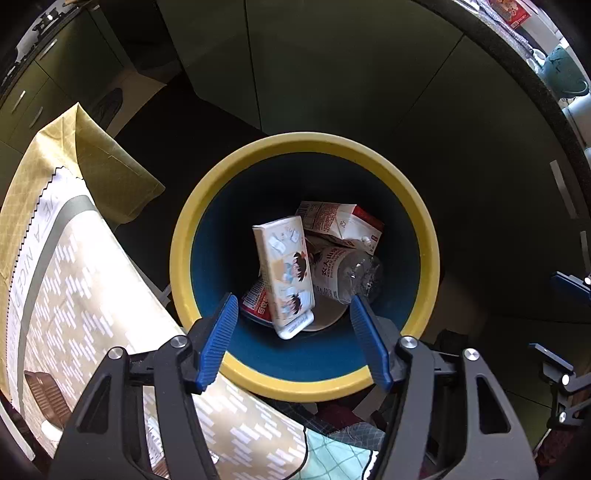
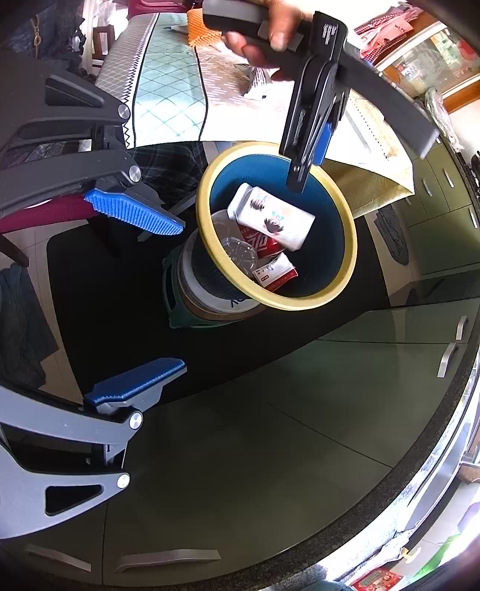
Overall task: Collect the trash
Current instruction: 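Carry the cartoon box over the bin and open the left gripper, then grasp the white supplement bottle with the right gripper and lift it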
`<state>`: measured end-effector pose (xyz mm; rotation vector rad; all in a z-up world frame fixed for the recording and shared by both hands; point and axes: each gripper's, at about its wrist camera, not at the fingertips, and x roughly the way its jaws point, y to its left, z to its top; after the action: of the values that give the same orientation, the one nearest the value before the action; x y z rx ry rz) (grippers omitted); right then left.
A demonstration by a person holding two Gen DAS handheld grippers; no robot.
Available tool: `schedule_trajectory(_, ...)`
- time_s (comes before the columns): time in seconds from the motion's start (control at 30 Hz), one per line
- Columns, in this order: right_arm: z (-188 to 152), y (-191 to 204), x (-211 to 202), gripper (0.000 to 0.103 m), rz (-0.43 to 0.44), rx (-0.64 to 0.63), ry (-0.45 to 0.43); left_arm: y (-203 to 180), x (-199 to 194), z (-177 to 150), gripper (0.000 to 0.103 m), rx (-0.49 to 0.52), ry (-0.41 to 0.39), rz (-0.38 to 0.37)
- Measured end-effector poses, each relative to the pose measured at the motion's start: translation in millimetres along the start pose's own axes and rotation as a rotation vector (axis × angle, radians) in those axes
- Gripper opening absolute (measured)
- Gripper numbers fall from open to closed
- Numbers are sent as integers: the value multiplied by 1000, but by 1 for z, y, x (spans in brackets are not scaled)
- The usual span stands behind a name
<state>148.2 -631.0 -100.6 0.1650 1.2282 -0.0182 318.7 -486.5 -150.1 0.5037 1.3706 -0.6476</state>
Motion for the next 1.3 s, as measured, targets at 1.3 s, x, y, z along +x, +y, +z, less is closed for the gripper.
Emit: schedule_trajectory(1.3, 143, 447, 131, 63, 304, 7, 397, 254, -220, -383, 72, -326, -381, 133)
